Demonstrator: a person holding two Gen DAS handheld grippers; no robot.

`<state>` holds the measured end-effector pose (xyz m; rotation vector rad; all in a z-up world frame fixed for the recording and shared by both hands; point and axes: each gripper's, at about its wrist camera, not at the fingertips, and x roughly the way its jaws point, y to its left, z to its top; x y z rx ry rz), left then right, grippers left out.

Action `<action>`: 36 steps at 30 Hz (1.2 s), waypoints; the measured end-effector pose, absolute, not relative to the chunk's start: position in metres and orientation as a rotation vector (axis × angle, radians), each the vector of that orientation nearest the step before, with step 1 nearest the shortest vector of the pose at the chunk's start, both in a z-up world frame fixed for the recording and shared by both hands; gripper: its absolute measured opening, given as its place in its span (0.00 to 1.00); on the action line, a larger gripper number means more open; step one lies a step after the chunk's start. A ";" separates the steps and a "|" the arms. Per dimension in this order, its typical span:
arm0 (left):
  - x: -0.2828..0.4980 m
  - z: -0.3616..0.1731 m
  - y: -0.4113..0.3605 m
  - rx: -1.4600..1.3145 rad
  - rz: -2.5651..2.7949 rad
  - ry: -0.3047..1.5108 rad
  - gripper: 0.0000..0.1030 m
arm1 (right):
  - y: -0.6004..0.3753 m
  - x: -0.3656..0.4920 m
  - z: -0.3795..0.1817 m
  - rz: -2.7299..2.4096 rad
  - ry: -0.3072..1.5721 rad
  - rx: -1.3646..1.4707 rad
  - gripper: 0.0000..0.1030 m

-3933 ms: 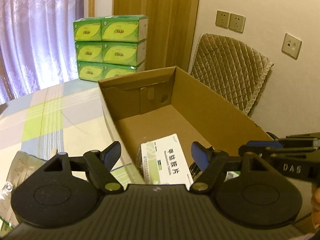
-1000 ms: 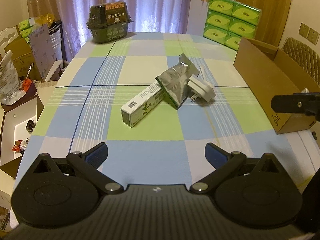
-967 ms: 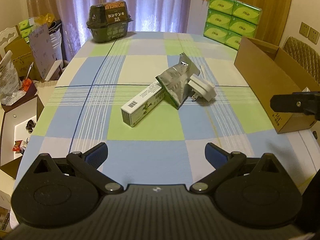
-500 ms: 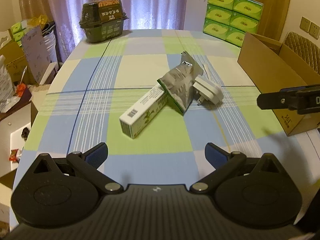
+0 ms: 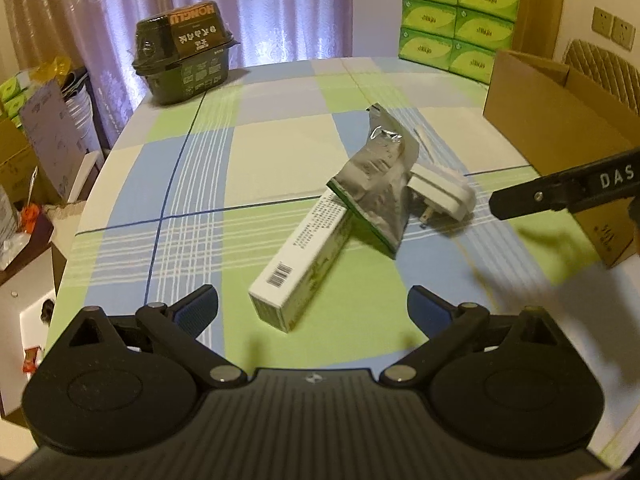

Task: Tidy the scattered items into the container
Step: 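Grasp the white square case with the right gripper while the left grasps the white tube box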

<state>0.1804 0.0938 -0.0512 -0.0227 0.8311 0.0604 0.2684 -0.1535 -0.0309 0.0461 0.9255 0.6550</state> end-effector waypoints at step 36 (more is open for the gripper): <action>0.207 -0.082 0.100 -0.092 0.077 0.888 0.39 | -0.134 0.331 -0.077 0.694 1.014 0.099 0.67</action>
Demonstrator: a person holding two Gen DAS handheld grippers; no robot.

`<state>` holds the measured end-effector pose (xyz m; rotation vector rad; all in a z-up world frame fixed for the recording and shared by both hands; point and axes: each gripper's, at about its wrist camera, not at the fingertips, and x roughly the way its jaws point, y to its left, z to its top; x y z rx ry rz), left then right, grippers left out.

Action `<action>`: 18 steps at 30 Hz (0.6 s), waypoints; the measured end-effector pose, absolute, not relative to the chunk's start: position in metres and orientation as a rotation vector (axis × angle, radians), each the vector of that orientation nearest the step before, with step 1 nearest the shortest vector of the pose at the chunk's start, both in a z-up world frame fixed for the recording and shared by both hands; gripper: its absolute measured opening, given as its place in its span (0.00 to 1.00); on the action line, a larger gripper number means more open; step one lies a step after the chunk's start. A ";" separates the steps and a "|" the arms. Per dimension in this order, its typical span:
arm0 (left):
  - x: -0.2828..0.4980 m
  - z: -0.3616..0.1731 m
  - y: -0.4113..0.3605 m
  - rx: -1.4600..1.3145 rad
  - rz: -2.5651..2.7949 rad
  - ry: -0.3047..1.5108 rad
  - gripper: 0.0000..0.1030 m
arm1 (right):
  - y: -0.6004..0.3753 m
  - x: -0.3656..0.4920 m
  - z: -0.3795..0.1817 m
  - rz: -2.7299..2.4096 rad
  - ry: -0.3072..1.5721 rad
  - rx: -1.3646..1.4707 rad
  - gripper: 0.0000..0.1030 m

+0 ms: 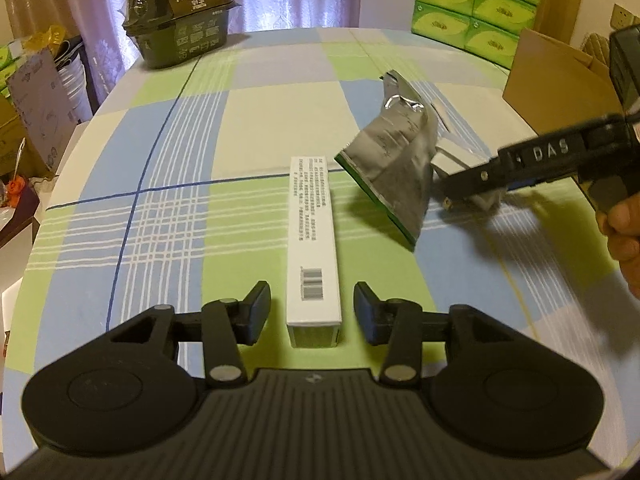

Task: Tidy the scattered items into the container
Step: 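Grasp the white square case with the right gripper while the left grasps the white tube box, then lift the white square case with the right gripper while the left lifts the tube box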

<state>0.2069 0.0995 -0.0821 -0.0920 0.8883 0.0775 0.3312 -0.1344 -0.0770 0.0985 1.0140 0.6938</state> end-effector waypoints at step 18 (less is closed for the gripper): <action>0.150 -0.071 0.066 -0.140 0.058 0.912 0.21 | -0.145 0.225 -0.052 0.595 0.990 -0.105 0.67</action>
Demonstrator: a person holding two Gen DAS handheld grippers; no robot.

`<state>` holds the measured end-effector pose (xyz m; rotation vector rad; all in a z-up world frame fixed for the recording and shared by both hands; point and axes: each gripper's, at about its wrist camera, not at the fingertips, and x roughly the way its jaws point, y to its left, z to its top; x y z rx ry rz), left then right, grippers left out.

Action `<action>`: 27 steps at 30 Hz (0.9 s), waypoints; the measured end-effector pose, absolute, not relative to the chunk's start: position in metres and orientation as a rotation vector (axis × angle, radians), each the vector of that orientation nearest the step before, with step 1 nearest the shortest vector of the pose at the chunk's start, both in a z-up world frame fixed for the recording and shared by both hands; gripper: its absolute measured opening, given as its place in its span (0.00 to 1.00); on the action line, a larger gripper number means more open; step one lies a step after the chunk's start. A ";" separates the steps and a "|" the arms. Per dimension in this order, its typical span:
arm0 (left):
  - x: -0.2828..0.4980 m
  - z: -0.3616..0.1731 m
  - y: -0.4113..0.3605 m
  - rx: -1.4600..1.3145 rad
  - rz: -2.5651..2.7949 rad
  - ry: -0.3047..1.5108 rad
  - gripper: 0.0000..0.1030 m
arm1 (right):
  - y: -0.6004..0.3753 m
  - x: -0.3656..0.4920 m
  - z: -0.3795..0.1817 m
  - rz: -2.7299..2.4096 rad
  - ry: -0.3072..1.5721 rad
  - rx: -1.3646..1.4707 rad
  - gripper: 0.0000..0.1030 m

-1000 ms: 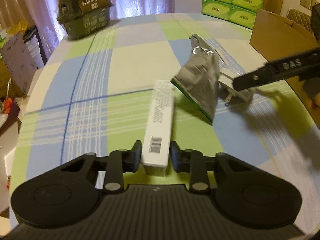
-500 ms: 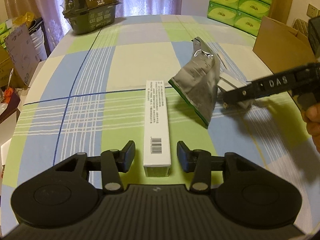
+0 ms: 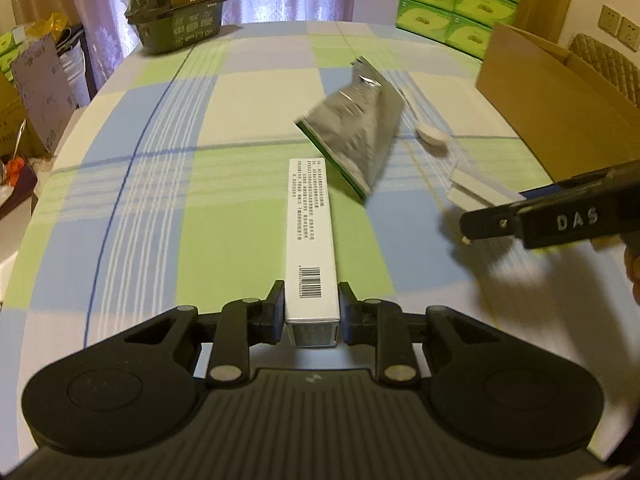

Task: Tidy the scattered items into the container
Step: 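Lift the white square case with the right gripper while the left lifts the tube box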

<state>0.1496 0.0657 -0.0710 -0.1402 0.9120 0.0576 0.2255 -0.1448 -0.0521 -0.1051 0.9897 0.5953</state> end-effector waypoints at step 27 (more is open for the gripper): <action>0.148 -0.070 0.060 -0.161 0.026 0.939 0.45 | -0.155 0.196 -0.070 0.623 1.046 -0.089 0.87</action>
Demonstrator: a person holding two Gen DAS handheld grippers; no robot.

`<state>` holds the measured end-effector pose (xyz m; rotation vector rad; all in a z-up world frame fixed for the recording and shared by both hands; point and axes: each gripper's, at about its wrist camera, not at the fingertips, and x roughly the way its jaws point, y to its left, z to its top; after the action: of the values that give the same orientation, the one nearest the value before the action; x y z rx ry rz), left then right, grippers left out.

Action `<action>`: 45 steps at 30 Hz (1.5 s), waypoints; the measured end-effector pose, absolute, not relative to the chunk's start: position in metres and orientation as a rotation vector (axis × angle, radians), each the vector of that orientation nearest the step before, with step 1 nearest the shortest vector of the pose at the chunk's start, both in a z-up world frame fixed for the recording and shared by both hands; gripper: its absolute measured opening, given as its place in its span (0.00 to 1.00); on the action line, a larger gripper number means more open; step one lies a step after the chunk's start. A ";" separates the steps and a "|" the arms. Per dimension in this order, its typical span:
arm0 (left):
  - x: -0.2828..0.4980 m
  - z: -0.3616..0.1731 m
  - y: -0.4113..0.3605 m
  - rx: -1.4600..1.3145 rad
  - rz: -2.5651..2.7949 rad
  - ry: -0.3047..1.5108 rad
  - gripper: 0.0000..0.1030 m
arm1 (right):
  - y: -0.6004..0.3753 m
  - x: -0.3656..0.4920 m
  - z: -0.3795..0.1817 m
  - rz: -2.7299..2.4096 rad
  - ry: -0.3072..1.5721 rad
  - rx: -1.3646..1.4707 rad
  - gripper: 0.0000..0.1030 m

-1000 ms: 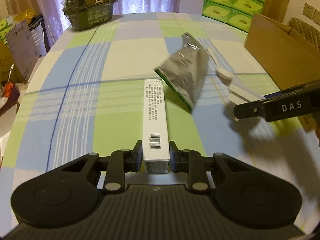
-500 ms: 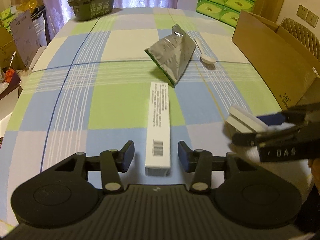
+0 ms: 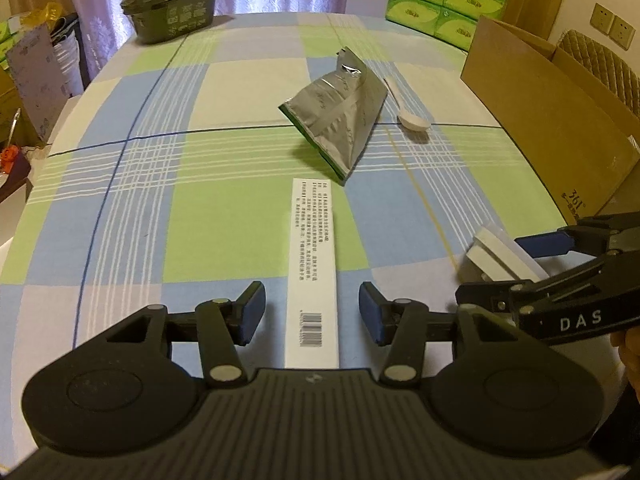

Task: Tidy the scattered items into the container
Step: 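Lift the white square case with the right gripper while the left lifts the tube box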

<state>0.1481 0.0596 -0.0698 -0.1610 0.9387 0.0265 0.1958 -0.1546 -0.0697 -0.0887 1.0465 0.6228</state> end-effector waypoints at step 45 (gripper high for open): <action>0.123 -0.039 0.042 -0.130 0.024 0.913 0.21 | -0.176 0.178 -0.043 0.586 0.931 -0.014 0.65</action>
<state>0.1231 0.0416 -0.0392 -0.1296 0.9130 0.0236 0.1780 -0.1760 -0.0433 -0.0139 0.9312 0.5863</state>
